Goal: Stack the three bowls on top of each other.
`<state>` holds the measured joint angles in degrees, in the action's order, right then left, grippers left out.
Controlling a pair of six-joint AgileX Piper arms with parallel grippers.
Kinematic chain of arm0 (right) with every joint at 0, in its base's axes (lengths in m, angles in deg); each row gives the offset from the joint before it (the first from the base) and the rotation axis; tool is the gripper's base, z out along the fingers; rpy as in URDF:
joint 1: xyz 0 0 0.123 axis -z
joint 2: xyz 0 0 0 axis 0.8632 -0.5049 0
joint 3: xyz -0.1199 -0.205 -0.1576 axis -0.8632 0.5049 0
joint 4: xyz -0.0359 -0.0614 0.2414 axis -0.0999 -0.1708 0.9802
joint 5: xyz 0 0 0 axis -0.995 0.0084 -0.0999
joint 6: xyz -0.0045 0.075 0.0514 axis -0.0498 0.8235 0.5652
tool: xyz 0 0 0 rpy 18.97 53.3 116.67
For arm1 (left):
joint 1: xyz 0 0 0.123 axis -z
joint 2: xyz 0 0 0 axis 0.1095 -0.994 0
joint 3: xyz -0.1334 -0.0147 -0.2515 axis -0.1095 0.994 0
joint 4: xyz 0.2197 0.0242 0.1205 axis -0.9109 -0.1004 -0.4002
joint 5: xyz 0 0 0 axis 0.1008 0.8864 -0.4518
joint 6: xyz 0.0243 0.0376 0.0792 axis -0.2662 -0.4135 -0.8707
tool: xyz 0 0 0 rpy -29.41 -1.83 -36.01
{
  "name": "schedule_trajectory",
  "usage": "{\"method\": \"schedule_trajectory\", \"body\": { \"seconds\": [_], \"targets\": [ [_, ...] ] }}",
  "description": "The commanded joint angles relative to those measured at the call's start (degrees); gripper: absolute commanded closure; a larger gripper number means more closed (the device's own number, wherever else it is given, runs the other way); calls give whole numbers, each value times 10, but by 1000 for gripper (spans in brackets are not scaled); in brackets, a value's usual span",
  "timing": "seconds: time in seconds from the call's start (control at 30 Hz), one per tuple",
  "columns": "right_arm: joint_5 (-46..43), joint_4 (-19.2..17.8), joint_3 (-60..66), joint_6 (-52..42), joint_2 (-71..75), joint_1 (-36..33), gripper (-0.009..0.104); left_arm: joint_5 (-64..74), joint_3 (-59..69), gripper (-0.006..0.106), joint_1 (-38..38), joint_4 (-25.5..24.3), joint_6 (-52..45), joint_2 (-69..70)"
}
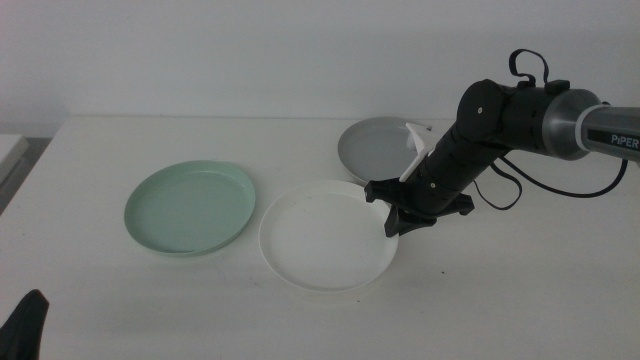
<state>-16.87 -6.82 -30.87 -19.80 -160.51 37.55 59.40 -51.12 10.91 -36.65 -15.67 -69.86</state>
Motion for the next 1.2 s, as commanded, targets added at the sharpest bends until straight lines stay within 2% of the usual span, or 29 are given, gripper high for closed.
{"method": "schedule_trajectory", "body": {
  "seconds": [0.0, 0.43, 0.6, 0.83, 1.03, 1.1, 1.17],
  "targets": [
    [-8, 2, -5, 0, 0, -1, 97, -7, 0, 7, -1, 0, 5, 2],
    [-8, -5, -5, -4, -17, -1, 97, -7, 0, 7, -1, 0, 5, 2],
    [-7, -10, -5, -4, -17, -1, 77, -7, 0, 7, -1, 0, 5, 2],
    [9, -7, -31, 2, -2, -1, 39, -7, 0, 7, -1, 0, 5, 2],
    [62, -52, -155, 16, 34, 24, 26, -7, 0, 7, -1, 0, 5, 2],
    [75, -88, -205, 33, 32, 50, 22, -7, 0, 7, -1, 0, 5, 2],
    [75, -143, -249, 66, 21, 77, 21, -7, 0, 7, -1, 0, 5, 2]
  ]
}}
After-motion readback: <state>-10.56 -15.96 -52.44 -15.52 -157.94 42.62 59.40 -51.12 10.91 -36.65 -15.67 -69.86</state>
